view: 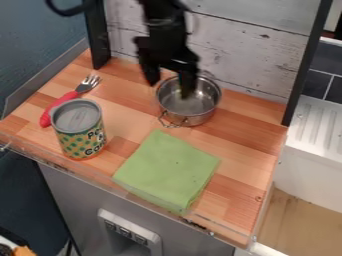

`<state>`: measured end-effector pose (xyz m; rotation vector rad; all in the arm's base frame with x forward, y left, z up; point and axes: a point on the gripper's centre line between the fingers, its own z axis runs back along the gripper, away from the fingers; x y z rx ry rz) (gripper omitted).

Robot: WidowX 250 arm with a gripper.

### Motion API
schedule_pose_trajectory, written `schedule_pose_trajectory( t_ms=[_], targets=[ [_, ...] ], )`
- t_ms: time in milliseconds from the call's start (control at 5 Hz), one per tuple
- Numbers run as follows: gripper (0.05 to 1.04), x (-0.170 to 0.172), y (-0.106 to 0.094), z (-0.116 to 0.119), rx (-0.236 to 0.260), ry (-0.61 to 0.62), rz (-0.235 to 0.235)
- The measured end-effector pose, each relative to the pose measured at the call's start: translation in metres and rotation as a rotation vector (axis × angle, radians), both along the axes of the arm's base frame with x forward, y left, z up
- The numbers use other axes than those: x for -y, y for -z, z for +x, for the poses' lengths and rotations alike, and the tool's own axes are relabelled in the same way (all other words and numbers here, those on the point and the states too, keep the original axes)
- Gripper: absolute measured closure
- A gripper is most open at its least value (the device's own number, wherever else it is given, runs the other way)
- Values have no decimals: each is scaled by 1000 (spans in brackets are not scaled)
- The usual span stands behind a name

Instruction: Move the silver pot to the upper left of the table

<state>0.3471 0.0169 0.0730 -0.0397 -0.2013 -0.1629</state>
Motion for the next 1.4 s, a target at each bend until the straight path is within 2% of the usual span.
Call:
schedule_pose_trajectory(
  t_ms=[400,600,800,1200,1400],
  targets=[
    [83,36,29,11,-45,42,6],
    [83,50,52,13,-72,60,37],
    [137,54,64,15,-88,68,57],
    [727,54,65,13,-82,73,51],
    [918,54,63,10,-93,79,43]
  ],
)
